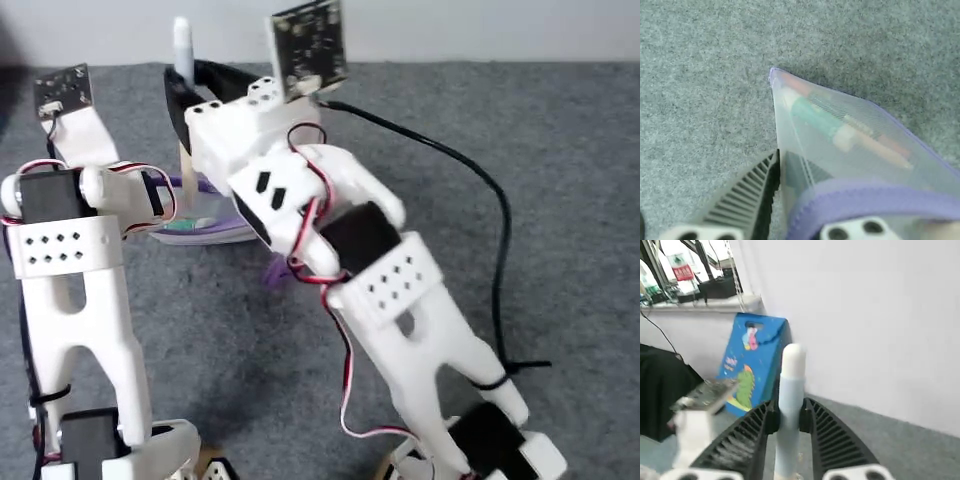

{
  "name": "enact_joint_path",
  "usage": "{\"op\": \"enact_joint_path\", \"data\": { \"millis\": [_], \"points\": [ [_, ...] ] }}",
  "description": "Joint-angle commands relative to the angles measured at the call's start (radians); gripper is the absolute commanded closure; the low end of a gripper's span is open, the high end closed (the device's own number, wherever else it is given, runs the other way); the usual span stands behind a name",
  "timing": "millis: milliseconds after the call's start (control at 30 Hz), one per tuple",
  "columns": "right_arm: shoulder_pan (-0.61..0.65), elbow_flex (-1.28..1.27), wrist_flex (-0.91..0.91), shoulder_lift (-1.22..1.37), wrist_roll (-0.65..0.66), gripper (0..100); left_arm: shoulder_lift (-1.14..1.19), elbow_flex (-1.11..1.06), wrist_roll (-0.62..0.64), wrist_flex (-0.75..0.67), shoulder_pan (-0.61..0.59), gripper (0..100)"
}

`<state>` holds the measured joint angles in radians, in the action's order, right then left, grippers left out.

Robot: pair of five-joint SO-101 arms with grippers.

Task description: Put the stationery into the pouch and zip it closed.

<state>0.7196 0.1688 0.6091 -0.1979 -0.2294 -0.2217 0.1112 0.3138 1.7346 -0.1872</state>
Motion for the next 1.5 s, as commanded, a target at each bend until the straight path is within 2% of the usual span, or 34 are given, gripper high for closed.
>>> {"op": "enact_joint_path", "data": {
  "millis": [0, 433, 567, 767, 933, 1167, 1233, 1400, 1467],
  "points": [
    [-0.027, -0.075, -0.048, -0.013, 0.028, 99.1, -0.051, 0.027, 0.011, -0.026, 0.005, 99],
    [0.001, -0.594, -0.038, -0.430, 0.029, 99.1, -0.051, 0.027, 0.011, -0.040, 0.006, 99],
    [0.019, -0.720, 0.018, -0.564, 0.029, 99.1, -0.051, 0.027, 0.011, -0.058, 0.006, 99],
    [0.051, -0.822, 0.007, -0.610, 0.018, 99.1, -0.051, 0.027, 0.011, -0.057, 0.008, 99],
    [0.048, -0.928, -0.042, -0.610, -0.127, 99.1, -0.051, 0.027, 0.008, -0.052, 0.008, 99],
    [0.021, -0.996, -0.059, -0.608, -0.242, 99.1, -0.051, 0.027, 0.008, -0.028, 0.008, 99],
    [0.021, -0.996, -0.077, -0.608, -0.235, 99.1, -0.051, 0.025, 0.008, -0.026, 0.008, 99],
    [0.074, -0.984, -0.182, -0.559, -0.071, 98.7, -0.051, 0.025, 0.008, -0.029, 0.009, 99],
    [0.082, -0.941, -0.173, -0.518, -0.040, 95.1, -0.051, 0.025, 0.008, -0.031, 0.009, 99]
  ]
}}
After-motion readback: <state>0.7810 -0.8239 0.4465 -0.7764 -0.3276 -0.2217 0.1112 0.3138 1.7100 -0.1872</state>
